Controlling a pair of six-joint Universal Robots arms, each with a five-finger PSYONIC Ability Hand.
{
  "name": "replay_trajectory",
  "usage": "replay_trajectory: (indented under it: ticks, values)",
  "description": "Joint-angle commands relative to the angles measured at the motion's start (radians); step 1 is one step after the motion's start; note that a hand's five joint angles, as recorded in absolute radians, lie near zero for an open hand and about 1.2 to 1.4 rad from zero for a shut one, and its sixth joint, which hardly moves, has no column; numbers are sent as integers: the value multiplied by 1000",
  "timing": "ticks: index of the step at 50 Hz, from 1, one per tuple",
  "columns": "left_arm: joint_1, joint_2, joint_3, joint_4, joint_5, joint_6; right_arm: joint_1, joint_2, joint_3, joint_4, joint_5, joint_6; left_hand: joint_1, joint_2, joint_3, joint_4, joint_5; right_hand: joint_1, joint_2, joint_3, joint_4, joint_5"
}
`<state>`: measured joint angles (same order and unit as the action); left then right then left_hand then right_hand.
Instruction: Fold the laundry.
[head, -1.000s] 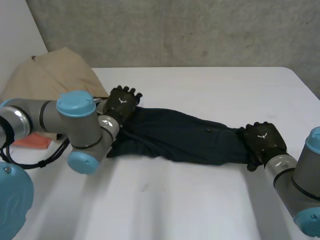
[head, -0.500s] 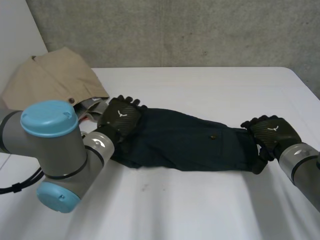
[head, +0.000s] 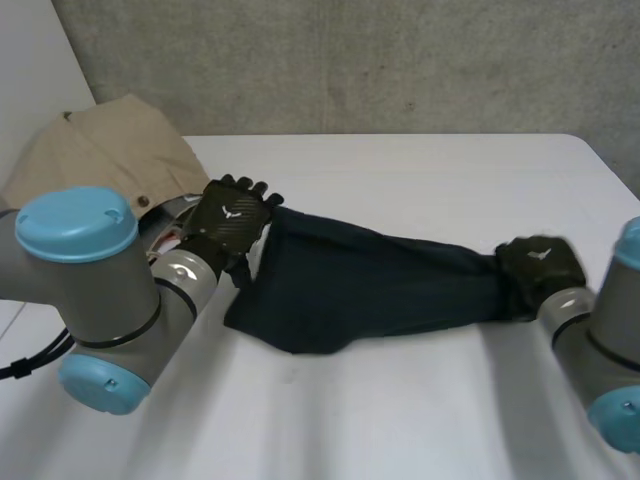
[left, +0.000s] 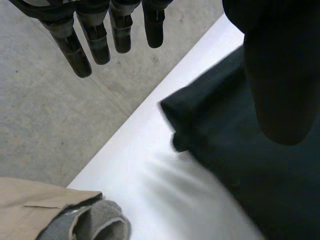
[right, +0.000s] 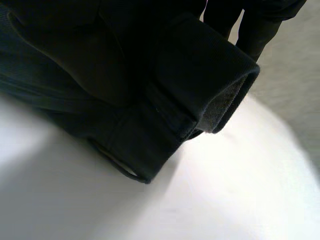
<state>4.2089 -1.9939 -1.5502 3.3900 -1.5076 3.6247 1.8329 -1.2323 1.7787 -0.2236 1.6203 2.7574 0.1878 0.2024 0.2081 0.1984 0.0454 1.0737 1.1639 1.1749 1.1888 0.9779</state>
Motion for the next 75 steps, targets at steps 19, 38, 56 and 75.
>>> replay_trajectory:
  ticks: [19,38,56,75]
  values:
    - [0,130,-83,-1,-2,-3,308,138,-142,-155,-416,-805,-1,-15,-21,-11,-33,323,232,221,207,244]
    - [-98,12,212,34,3,-115,178,-130,-116,-132,-425,-60,26,11,5,15,-6,-899,-989,-1000,-1014,-978]
    - [-270,-390,576,-195,27,-330,-26,142,-304,283,-382,317,105,90,85,94,73,-899,-989,-1000,-1014,-978]
    - [-273,-440,521,-319,-146,-178,43,317,-432,332,-290,246,90,76,70,80,58,-899,-989,-1000,-1014,-978]
